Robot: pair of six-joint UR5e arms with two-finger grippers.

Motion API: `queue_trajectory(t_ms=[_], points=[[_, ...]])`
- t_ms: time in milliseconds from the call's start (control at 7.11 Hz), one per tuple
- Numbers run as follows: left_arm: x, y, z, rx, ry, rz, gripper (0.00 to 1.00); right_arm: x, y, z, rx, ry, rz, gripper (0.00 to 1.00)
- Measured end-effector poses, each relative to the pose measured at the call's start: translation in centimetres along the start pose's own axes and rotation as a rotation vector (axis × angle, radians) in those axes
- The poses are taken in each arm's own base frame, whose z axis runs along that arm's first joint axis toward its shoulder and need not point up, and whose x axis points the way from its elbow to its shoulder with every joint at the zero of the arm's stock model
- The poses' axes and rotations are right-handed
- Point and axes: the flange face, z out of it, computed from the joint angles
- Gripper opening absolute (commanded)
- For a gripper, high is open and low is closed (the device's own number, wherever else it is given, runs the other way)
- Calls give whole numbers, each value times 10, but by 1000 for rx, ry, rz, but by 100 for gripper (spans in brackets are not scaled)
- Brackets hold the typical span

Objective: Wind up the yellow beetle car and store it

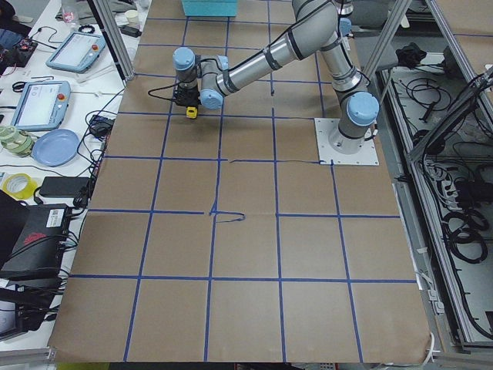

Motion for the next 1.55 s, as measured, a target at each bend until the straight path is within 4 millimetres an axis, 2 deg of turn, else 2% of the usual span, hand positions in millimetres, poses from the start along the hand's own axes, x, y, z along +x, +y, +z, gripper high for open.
queue_trajectory(t_ms=[281, 562, 1547], points=[[4, -19, 1, 12, 0, -18, 0, 0, 0, 0, 0, 2, 0, 100], [6, -47, -3, 52, 2, -33, 0, 0, 0, 0, 0, 1, 0, 100], [1, -178, -26, 146, -3, 31, 0, 0, 0, 0, 1, -3, 0, 100]])
